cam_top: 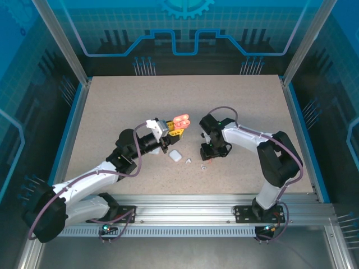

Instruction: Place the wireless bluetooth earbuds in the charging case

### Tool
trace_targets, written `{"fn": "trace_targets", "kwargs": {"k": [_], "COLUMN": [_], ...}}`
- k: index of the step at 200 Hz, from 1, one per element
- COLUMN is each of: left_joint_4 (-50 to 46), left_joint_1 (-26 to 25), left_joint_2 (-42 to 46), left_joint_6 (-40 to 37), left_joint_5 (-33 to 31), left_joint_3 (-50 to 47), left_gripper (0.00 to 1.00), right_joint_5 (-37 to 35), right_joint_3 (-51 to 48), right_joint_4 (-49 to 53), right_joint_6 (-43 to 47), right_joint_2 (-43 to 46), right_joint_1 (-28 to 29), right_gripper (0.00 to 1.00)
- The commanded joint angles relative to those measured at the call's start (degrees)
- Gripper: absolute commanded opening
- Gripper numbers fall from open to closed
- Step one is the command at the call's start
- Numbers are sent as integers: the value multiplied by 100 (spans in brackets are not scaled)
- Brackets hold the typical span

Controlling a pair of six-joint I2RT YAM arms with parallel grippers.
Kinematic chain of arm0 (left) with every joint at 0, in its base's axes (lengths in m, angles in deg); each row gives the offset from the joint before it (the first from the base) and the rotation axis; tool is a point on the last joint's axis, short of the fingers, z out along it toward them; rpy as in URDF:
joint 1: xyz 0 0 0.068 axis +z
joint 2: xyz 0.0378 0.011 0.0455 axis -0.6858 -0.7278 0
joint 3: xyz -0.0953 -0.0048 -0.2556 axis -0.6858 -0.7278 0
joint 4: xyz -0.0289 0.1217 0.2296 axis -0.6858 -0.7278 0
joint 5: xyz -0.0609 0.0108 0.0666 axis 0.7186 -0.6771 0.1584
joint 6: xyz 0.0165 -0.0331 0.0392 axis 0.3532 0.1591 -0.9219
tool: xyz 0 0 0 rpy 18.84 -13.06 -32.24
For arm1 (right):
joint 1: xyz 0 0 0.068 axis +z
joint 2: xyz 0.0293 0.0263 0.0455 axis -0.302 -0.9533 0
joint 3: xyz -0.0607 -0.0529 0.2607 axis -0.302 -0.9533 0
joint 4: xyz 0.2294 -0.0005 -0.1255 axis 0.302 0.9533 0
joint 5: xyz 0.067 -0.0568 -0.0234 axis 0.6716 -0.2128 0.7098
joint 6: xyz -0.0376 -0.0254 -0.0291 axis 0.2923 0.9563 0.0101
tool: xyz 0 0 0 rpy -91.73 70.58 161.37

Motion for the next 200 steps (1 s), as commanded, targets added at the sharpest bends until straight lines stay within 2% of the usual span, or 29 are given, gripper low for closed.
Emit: {"fn": "trace_targets", "kwargs": {"k": [1,53,96,147,200], "left_joint_4": [71,75,85,83,90], "left_joint_1": [11,13,16,19,16], "left_joint_2": [49,35,23,15,32], "left_joint_6": [-143,-161,-160,-161,-159], "left_joint_5": [-37,-32,-38,-35,-37], "left_joint_3": [117,126,126,126,108], "left_gripper": [12,12,12,12,12], "right_joint_5": [-156,-201,-282,-326,-452], "right_joint_3": [151,202,222,230,178], "right_joint_4": [172,111,146,209,249], "right_joint_6": [-95,-96,-63,-17,4], "right_joint_2": [-272,-544,-718,-710,-554], "right_joint_1": [78,113,194,238,247], "right_gripper": [44,41,35,28,26]}}
